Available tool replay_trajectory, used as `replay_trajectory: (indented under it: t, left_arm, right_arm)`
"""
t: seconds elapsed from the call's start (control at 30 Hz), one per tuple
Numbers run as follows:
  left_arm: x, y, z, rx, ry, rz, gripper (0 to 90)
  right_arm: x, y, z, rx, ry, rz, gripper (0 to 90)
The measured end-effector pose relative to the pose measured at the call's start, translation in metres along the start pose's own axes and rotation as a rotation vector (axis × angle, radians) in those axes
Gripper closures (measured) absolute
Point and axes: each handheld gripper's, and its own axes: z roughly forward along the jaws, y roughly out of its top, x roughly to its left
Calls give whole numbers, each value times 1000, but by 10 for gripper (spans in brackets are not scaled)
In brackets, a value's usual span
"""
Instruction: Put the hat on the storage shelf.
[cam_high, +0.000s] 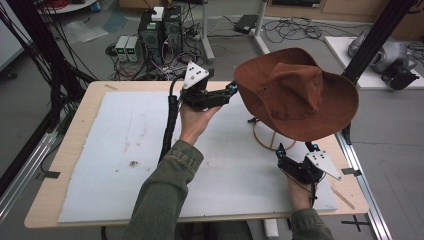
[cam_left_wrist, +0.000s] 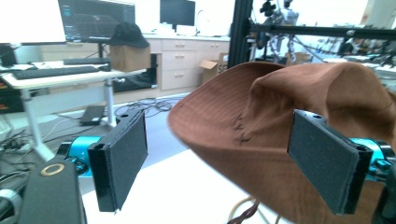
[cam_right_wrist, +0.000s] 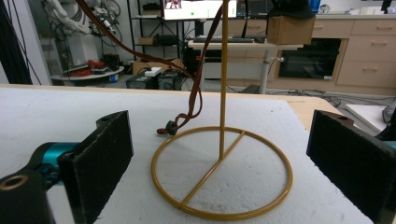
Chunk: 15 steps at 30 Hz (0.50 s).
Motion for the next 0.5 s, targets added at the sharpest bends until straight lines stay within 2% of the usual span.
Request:
replay_trajectory:
  t: [0.07,0.27,0.5]
  left_arm:
    - [5,-2,-9,-2,18,2,203]
    - [24,-10,-34,4,84,5,203]
    - [42,-18,-63,-19,116,-19,200]
  right_arm:
    - [2,0,0,3,3,11,63]
    - [3,-2,-2,3,10,-12,63]
    - [3,-2,-2,15,0,4,63]
